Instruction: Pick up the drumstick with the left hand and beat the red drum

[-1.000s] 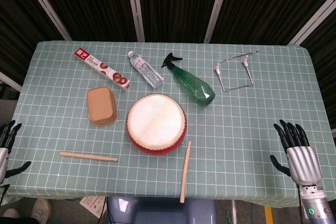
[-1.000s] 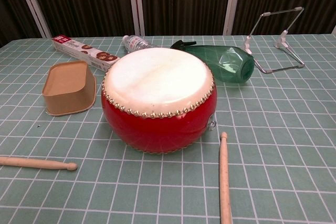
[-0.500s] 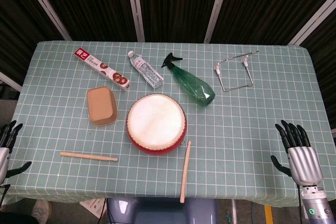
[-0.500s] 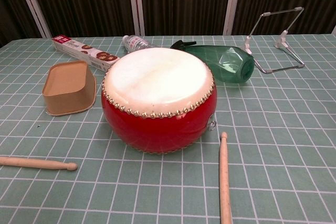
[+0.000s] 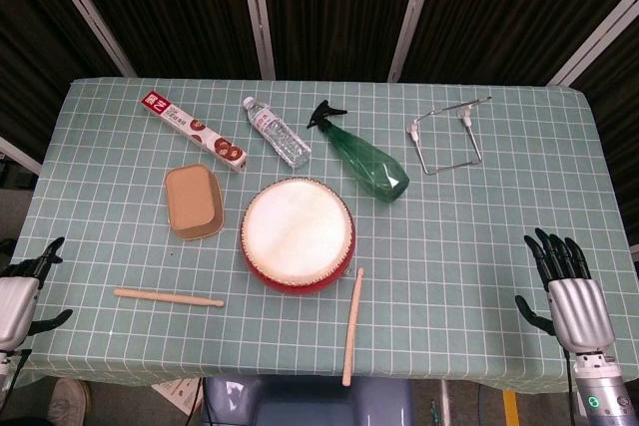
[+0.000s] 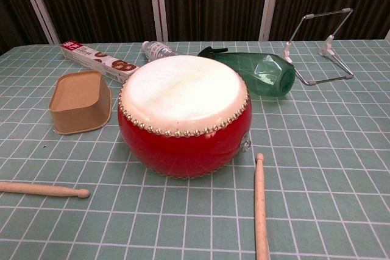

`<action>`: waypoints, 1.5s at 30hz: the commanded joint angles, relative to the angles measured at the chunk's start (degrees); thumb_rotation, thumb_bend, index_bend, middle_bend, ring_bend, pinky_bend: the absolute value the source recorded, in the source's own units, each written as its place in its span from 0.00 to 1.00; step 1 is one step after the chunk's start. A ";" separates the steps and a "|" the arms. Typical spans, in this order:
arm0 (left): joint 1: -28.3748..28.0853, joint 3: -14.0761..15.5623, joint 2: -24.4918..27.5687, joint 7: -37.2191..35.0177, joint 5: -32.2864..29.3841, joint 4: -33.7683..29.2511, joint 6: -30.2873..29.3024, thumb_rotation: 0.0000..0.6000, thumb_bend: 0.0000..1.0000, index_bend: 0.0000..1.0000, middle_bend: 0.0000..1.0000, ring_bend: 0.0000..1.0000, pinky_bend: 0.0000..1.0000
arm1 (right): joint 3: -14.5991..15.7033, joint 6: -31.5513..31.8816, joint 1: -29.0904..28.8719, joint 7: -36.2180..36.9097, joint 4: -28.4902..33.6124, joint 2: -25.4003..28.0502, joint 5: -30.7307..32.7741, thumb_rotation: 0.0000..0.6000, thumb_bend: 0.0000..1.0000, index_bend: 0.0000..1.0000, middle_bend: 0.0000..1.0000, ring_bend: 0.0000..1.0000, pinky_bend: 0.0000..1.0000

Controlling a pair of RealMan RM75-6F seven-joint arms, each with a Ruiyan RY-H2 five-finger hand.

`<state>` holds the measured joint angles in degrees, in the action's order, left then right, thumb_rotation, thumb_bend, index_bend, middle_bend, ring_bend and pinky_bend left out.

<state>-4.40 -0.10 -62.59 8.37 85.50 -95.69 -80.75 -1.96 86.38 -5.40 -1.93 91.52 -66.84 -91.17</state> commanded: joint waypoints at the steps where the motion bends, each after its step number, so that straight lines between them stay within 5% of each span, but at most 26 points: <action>1: -1.61 0.42 -0.31 1.28 -1.41 -1.89 3.88 1.00 0.28 0.30 0.94 0.95 0.93 | 0.05 -0.22 -0.14 0.03 0.05 0.00 -0.12 1.00 0.32 0.00 0.00 0.00 0.00; 8: -6.10 -0.77 -3.66 9.85 -6.09 -3.22 11.30 1.00 0.37 0.47 1.00 1.00 1.00 | 0.04 -0.68 -0.42 0.17 0.11 -0.15 -0.12 1.00 0.32 0.00 0.00 0.00 0.00; 22: -11.01 -1.67 -12.94 24.41 -14.76 0.09 16.57 1.00 0.32 0.47 1.00 1.00 1.00 | 0.03 -0.96 -0.48 0.93 0.10 0.09 0.13 1.00 0.32 0.00 0.00 0.00 0.00; 45: -12.27 0.27 -19.12 26.90 -14.35 4.71 15.60 1.00 0.31 0.48 1.00 1.00 1.00 | 0.10 -1.12 -0.40 0.71 0.44 0.19 0.42 1.00 0.32 0.00 0.00 0.00 0.00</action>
<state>-16.65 0.15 -81.69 35.24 71.17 -91.01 -65.16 -1.87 85.25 -5.79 -1.23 91.96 -66.65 -90.75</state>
